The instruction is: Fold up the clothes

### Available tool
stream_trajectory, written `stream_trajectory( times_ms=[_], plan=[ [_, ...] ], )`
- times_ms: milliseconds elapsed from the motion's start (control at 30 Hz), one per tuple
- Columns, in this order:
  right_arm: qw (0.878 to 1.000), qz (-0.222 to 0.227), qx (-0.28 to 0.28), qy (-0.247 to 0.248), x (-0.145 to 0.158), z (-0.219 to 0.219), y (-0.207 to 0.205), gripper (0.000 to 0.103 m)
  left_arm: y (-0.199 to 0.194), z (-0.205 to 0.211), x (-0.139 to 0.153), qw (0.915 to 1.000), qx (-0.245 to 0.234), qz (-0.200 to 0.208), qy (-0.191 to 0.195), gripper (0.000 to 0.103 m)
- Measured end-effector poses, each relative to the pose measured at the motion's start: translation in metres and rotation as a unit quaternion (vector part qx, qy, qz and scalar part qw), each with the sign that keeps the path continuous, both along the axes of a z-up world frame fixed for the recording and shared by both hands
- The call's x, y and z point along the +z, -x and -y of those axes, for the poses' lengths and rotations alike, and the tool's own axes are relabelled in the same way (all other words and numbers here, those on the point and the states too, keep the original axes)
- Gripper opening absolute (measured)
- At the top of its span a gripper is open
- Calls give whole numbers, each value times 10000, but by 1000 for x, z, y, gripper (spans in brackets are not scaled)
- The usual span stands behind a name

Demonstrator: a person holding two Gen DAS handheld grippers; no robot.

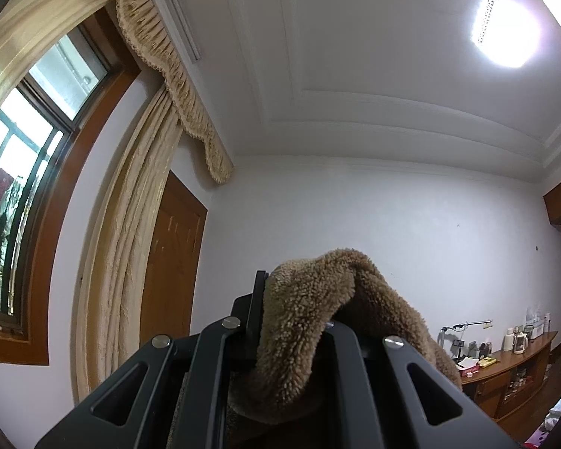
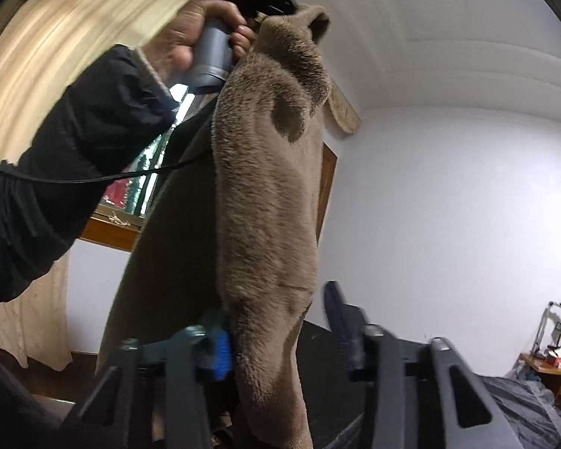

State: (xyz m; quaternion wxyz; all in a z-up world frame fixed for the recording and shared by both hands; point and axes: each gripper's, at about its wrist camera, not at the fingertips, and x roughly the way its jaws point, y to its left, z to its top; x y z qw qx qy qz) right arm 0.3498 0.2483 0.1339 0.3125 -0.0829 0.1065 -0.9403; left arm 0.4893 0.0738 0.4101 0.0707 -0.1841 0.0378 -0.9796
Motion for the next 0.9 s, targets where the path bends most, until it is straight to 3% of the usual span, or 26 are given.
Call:
stream_trajectory(
  times_ms=[33, 67, 167, 267, 400, 600, 700, 800, 900],
  plan=[
    [9999, 65, -71, 36, 2, 0, 4, 14, -1, 3, -1, 10000, 18, 6, 0, 10],
    [9997, 82, -198, 123, 4, -4, 8, 10, -1, 5, -1, 10000, 35, 11, -1, 10],
    [9957, 35, -723, 570, 20, -25, 18, 9, -8, 23, -7, 9999, 135, 7, -49, 11],
    [9818, -362, -1444, 1183, 52, -60, 15, 9, -16, 43, -16, 9998, 75, 71, -164, 10],
    [9421, -1385, -2534, 1706, 110, -89, -3, 9, -17, 61, -30, 9987, -290, 331, -245, 10],
    [8855, -2544, -3573, 1533, 186, -84, -6, 9, -22, 65, -50, 9982, -473, 358, 7, 11],
    [8506, -3050, -4003, 1524, 206, -70, -20, 9, -22, 65, -60, 9958, -739, 446, 299, 13],
    [8116, -3609, -4369, 1420, 207, -68, -34, 9, -18, 65, -73, 9911, -1056, 644, 487, 13],
    [7901, -3917, -4529, 1309, 205, -56, -45, 9, -18, 60, -82, 9914, -1032, 627, 509, 13]
  ],
)
